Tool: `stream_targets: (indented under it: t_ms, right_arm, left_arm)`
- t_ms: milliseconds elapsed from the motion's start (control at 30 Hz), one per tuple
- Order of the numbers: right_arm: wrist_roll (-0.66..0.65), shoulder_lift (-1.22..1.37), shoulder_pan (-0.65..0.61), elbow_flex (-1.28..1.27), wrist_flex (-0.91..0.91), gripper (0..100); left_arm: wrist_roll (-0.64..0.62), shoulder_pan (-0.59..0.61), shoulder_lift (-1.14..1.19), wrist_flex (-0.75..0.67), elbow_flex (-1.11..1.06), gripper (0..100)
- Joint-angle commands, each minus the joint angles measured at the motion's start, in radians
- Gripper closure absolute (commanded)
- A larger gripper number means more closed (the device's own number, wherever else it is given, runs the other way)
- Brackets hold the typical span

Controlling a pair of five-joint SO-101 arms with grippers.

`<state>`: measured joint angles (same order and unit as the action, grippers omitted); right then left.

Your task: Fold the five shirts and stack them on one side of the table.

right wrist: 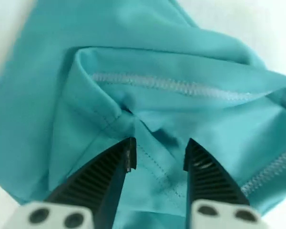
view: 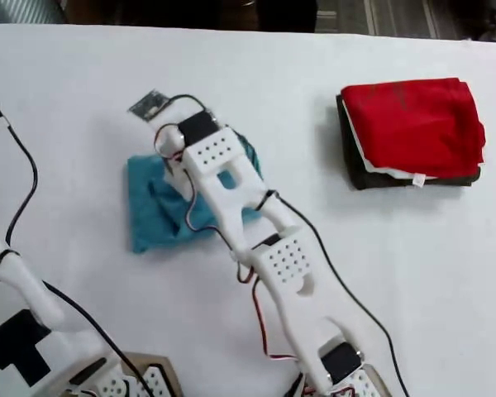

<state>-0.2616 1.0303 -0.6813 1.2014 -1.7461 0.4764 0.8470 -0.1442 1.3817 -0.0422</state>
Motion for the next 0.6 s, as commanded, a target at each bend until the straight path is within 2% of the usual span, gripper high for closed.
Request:
stream_targets:
  t_ms: [0,367,500,567]
  right_arm:
    - [-0.006,-0.010,-0.028,0.046,-0.008,84.0]
    - [-0.008,0.022,-0.062,0.038,-0.016,84.8]
    - [-0.006,0.047,-0.061,0.044,-0.016,99.2]
    - [-0.006,0.048,-0.061,0.044,-0.016,97.3]
  left_arm:
    - [-0.006,0.011,-0.040,-0.014,0.002,97]
    - [-0.006,0.011,-0.040,-0.015,0.004,97]
    - [-0.006,0.011,-0.040,-0.015,0.004,97]
    - [-0.006,0.011,-0.040,-0.015,0.004,97]
